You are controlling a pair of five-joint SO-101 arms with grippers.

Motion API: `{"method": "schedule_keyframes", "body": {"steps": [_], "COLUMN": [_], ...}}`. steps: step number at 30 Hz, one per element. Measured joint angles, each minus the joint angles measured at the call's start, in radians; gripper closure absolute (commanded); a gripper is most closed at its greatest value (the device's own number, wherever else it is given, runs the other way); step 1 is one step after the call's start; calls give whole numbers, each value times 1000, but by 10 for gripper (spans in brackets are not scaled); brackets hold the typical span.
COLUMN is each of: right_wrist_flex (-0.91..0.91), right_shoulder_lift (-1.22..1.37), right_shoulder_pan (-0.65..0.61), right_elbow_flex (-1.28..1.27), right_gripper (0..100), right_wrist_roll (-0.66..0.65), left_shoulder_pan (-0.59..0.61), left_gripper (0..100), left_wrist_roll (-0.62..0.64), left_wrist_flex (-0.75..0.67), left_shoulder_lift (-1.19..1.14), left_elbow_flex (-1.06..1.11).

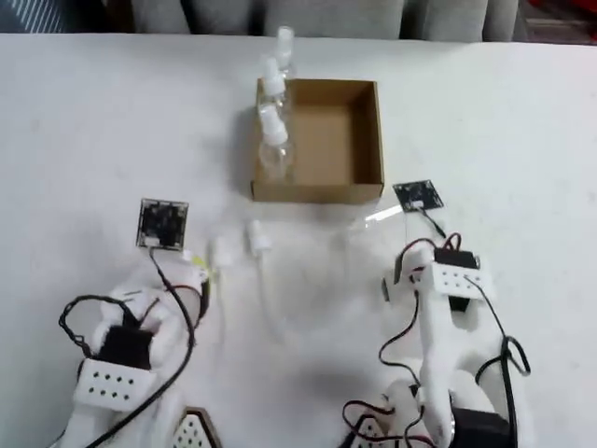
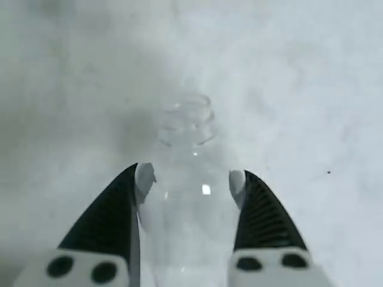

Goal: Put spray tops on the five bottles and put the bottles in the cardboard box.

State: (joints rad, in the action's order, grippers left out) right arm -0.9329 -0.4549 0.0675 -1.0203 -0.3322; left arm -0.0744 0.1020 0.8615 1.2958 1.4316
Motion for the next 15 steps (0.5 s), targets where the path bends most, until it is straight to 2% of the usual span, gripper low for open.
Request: {"method": "schedule_keyframes", "body": {"steps": [4, 8, 15], "right_wrist_flex": [9, 9, 9], "right_shoulder_lift": [-3, -3, -3], "right_shoulder_pan": [-5, -5, -5], "right_elbow_flex": [-5, -5, -5], "right_gripper": [984, 984, 984], "right_wrist_roll": [-2, -2, -3], "left_shoulder_pan": [-95, -150, -170], "left_gripper": [979, 979, 976], "left_wrist_roll": [75, 166, 269], "left_wrist_flex": [75, 75, -58], "left_shoulder_lift": [-8, -157, -598], "left_elbow_flex": [-132, -282, -499]}}
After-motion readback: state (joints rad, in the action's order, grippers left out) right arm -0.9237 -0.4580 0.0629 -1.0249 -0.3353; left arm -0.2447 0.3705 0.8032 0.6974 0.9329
